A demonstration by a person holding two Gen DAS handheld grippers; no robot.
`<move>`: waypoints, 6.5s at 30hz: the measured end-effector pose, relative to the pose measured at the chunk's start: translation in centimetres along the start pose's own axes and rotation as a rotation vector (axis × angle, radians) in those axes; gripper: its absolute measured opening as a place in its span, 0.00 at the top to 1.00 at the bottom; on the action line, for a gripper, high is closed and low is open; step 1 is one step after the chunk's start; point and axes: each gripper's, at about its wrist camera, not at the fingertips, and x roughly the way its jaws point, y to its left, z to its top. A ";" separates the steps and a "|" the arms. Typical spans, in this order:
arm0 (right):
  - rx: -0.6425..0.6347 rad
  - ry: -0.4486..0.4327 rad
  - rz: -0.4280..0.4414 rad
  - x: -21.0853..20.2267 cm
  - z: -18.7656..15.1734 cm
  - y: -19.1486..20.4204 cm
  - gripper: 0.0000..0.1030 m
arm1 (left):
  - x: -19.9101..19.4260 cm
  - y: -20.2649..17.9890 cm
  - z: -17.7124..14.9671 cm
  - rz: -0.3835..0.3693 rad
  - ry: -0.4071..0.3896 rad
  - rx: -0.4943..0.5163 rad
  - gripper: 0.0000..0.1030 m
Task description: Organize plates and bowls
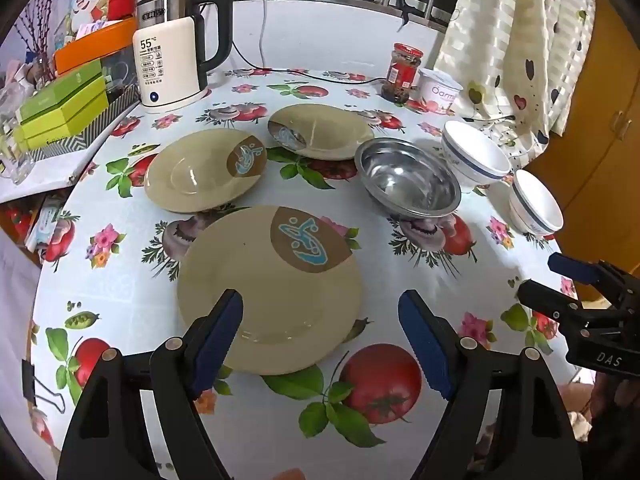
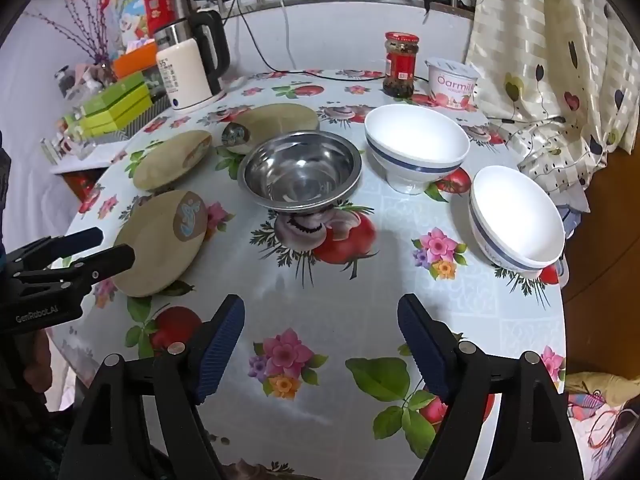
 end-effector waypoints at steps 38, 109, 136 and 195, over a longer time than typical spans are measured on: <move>-0.043 0.010 0.080 0.1 0.5 1.0 0.22 | -0.5 0.1 0.1 0.048 -0.008 0.011 0.22; -0.069 0.028 0.100 1.2 1.4 1.7 0.22 | 0.4 1.3 0.4 0.034 0.007 -0.040 0.23; -0.115 0.034 0.110 1.5 2.6 3.0 0.22 | 0.5 2.7 0.8 0.032 0.001 -0.071 0.23; -0.333 -0.013 0.239 8.6 11.6 13.1 0.22 | 3.1 12.1 4.5 0.097 -0.047 -0.237 0.23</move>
